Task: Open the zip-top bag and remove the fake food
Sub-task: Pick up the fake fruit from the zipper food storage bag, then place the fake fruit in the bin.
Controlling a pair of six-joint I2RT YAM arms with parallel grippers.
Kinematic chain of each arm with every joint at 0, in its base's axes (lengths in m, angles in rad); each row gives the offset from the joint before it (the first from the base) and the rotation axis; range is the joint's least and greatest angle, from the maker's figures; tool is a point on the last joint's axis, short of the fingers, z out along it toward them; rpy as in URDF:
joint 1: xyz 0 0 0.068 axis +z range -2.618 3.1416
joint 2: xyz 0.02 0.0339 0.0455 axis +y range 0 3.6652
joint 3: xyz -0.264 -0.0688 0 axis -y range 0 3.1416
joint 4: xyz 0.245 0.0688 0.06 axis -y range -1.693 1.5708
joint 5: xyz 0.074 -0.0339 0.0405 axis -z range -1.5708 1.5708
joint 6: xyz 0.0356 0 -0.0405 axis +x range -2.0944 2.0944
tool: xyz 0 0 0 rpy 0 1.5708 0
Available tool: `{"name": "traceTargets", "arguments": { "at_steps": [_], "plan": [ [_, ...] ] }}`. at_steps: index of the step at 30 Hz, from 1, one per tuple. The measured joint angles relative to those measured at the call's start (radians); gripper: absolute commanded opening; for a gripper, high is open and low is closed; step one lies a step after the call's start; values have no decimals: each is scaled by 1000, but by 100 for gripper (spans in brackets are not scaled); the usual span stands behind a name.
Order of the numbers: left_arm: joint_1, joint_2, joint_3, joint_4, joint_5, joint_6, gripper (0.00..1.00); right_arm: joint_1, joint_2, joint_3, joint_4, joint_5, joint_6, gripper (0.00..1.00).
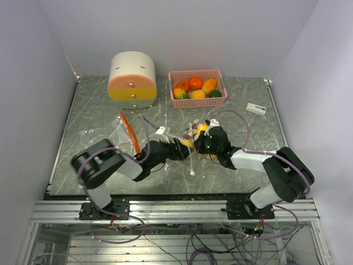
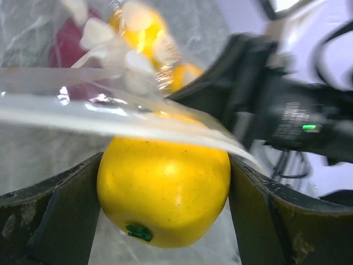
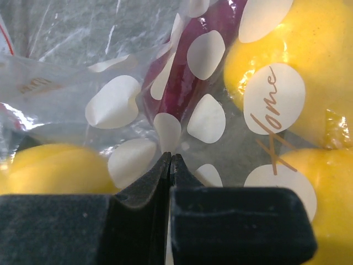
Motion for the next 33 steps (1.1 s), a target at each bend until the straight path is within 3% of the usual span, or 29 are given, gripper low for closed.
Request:
{"name": "traceTargets", "arguments": {
  "at_steps": [9,14,18,28,33],
  "plan": [
    [-16,-687,33,-631,-163,126,47,0,1,14,-62,76,6,0],
    [-13,-826,132,-874,-347,214,44,0,4,17,-67,83,8,0],
    [16,-704,286,-959,-427,286,42,0,-8,13,-68,90,9,0],
    [105,-186,718,-974,-470,439,42,0,-239,-75,-67,183,16,0],
    [145,-6,914,-972,-488,499,42,0,-292,-85,-73,209,16,0]
  ]
}}
